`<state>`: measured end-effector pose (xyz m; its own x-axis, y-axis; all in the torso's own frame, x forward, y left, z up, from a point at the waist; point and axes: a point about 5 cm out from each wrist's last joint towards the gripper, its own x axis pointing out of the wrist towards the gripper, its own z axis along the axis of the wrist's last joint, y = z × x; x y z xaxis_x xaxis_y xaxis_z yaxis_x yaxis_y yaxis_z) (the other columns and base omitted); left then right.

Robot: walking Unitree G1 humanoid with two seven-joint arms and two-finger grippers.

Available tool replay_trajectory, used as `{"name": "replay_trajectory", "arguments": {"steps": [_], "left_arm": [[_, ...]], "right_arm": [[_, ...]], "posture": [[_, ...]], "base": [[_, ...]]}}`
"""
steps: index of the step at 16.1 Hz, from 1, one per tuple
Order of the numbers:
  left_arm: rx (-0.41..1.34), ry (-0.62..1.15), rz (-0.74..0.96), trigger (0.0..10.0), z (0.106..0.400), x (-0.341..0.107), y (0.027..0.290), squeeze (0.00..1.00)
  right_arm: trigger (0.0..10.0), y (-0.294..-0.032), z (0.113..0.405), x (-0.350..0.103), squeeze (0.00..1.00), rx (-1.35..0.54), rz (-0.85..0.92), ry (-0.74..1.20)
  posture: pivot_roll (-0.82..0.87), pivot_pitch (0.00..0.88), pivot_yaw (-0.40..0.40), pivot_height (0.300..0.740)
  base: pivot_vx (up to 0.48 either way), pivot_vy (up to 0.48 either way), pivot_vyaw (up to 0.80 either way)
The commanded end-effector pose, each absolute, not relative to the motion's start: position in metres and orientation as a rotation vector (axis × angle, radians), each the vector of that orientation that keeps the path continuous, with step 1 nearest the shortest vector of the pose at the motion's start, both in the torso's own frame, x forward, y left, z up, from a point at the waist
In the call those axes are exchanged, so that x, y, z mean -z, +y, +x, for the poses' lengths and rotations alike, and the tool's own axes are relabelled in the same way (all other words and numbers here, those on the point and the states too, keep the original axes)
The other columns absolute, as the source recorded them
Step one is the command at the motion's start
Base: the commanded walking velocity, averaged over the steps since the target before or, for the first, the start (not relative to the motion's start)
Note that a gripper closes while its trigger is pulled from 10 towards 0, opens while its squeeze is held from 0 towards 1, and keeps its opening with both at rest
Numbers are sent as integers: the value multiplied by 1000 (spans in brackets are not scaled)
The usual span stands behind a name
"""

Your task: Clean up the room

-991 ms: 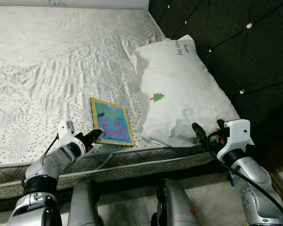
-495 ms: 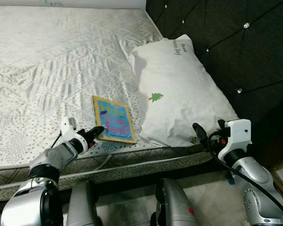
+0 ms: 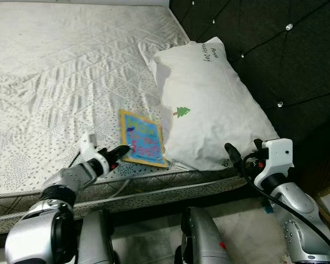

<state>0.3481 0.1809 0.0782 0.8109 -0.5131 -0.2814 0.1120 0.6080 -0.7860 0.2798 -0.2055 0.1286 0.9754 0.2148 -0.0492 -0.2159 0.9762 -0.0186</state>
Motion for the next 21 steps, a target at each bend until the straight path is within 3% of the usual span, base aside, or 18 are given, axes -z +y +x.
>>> {"name": "replay_trajectory", "arguments": {"steps": [1,11,17,21], "left_arm": [[408,519,-837,10000,351,-82,176,1000],[153,470,-787,10000,350,-79,218,1000],[115,462,-768,10000,348,-73,216,1000],[70,312,-570,10000,359,-99,235,1000]], "right_arm": [[10000,-205,280,-136,0,-227,-40,23],[10000,-206,281,-136,0,-220,-40,21],[10000,-201,286,-136,0,-218,-7,15],[10000,-197,295,-131,0,-188,55,29]], "posture": [[-178,136,-111,563],[-176,140,-107,563],[-154,122,-95,563],[-91,88,-68,563]], "base": [[0,0,0],[0,0,0],[0,0,0],[0,0,0]]}}
